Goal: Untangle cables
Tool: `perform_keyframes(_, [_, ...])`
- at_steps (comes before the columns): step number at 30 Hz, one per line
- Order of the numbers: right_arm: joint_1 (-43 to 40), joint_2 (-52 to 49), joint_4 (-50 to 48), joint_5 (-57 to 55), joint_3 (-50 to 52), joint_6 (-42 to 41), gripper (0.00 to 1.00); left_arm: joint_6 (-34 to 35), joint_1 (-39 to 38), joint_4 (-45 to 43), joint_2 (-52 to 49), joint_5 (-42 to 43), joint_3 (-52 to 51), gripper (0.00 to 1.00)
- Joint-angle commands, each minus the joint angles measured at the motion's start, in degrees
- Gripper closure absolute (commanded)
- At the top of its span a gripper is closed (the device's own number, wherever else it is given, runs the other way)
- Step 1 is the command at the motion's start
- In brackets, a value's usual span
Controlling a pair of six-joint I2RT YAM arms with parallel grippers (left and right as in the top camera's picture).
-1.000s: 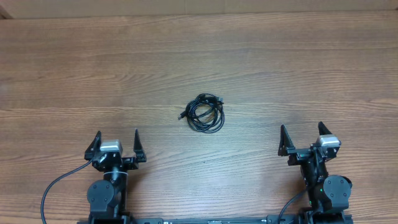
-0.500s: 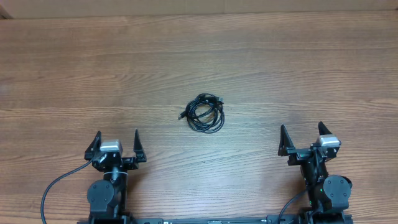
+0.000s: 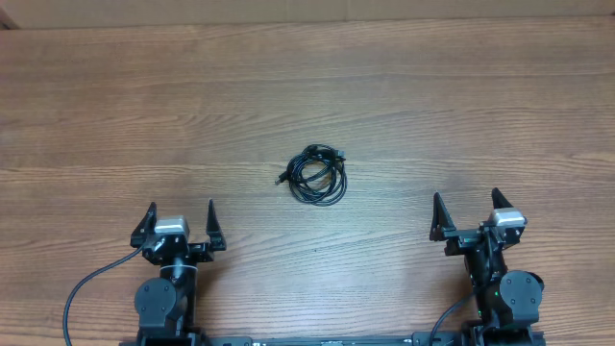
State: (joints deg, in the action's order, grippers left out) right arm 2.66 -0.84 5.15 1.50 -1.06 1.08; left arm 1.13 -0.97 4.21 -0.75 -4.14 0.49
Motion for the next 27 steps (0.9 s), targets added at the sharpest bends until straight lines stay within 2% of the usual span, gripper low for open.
perform_keyframes(1, [-0.15,0.68,-0.35,-0.35,0.57,-0.17,0.00,0.20,0.61,-0.28,0.48,-0.61,-0.22,0.01])
perform_keyframes(4, [-0.15,0.68,-0.35,-0.35,0.57,-0.17,0.00,3.69,0.57,0.17,0.48,6.25,-0.20,0.00])
perform_keyframes(5, [-0.13,0.68,-0.35,-0.35,0.57,-0.17,0.00,8.46,0.57,-0.20,0.48,10.16,-0.17,0.00])
perform_keyframes(8, [-0.15,0.68,-0.35,-0.35,0.57,-0.17,0.00,35.34,0.57,-1.62,0.48,29.14,-0.17,0.00])
perform_keyframes(10, [-0.13,0.68,-0.35,-0.35,0.57,-0.17,0.00,44.70,0.57,-1.73,0.48,35.87,-0.17,0.00])
perform_keyframes(12, [-0.13,0.68,-0.35,-0.35,0.57,-0.17,0.00,47.82,0.57,-2.21,0.48,36.68,-0.17,0.00])
perform_keyframes(13, [-0.15,0.68,-0.35,-0.35,0.57,-0.17,0.00,47.80,0.57,-3.61,0.48,37.79,-0.17,0.01])
perform_keyframes(16, [-0.13,0.68,-0.35,-0.35,0.57,-0.17,0.00,43.54,0.59,-16.76,0.48,41.09,0.37,0.00])
perform_keyframes(18, [-0.15,0.68,-0.35,-0.35,0.57,-0.17,0.00,39.43,0.63,-22.93,0.48,38.45,2.89,0.00])
perform_keyframes(19, [-0.15,0.68,-0.35,-0.35,0.57,-0.17,0.00,38.07,0.63,-22.25,0.48,35.15,5.49,0.00])
perform_keyframes(22, [-0.15,0.68,-0.35,-0.35,0.57,-0.17,0.00,31.78,0.63,-14.71,-0.20,27.89,14.56,0.00])
perform_keyframes(25, [-0.15,0.68,-0.35,-0.35,0.57,-0.17,0.00,26.12,0.63,-5.53,-3.19,24.87,22.69,0.00])
perform_keyframes(26, [-0.15,0.68,-0.35,-0.35,0.57,-0.17,0.00,24.65,0.63,-0.57,-5.57,24.96,26.67,0.00])
perform_keyframes(27, [-0.15,0.68,-0.35,-0.35,0.57,-0.15,0.00,22.99,0.63,8.22,-10.54,26.91,33.24,0.00])
